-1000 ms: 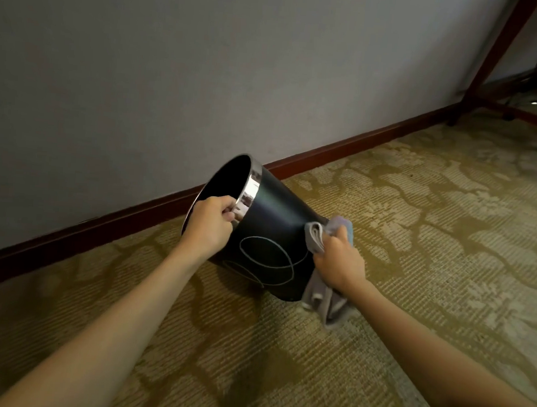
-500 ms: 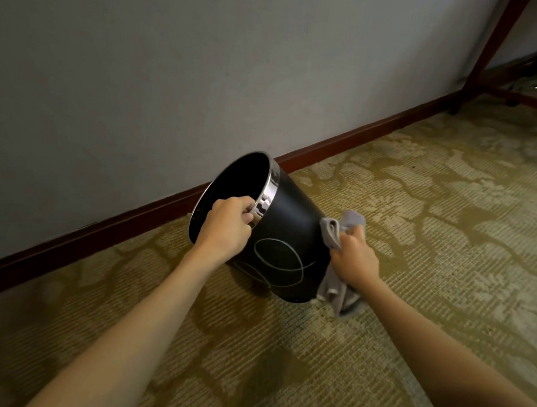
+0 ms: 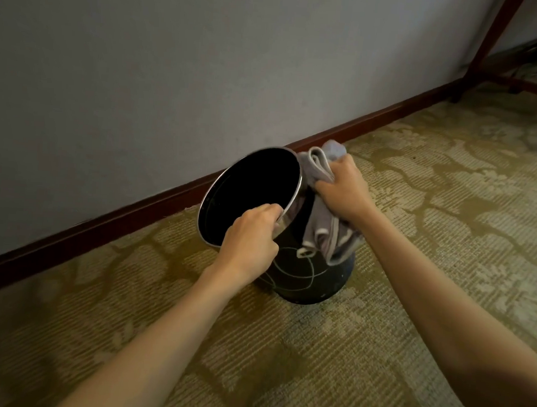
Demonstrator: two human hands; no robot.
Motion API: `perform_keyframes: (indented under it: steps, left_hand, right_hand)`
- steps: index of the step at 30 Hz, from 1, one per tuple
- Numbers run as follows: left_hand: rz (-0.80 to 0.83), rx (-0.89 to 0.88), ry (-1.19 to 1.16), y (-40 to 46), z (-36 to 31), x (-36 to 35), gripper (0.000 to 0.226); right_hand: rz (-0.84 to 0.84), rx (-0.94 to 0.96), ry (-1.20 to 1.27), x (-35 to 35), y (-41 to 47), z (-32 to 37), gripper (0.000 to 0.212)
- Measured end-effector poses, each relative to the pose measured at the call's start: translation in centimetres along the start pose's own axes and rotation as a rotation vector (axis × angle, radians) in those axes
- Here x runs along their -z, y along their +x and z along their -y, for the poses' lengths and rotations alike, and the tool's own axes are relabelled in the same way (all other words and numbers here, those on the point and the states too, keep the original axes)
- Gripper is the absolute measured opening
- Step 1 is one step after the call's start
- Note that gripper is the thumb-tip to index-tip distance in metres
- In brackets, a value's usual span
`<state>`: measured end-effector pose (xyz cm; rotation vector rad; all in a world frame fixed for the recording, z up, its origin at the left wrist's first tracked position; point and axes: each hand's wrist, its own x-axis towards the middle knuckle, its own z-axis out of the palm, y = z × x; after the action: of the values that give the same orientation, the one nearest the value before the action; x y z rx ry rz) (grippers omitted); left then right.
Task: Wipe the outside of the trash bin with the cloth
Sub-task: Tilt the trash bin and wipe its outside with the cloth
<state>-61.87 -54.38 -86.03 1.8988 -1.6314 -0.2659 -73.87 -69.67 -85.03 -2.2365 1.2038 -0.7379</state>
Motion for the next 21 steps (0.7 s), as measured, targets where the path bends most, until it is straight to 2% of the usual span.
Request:
perform_keyframes:
  steps: [6,10,14,19,21]
  left_hand:
    - [-0.025,0.009,0.01,-0.1,0.8,0.4,0.032]
    - [-0.034,0.034,-0.008,0.1,1.4,0.8,0.024]
    - [-0.059,0.055,-0.059,0.1,2.6,1.6,0.022]
    - [-0.105,0.086,0.025,0.1,3.2,1.9,0.034]
    - [-0.136,0.128,0.086,0.1,3.5,2.1,0.031]
  right_hand:
    - [-0.06,-0.073,0.061,-1.1,0.2,0.0,0.027]
    - [0.052,-0.255,-0.149,-2.8,-0.6,-3.7,0.016]
    - [0.141,-0.396,-0.153,-4.2,-4.3,-8.7,0.022]
    - [0.131,-0.4,-0.101,-3.9,-5.2,-9.1,0.022]
    - [0.131,-0.36,-0.106,-3.8,-5.3,-8.2,0.02]
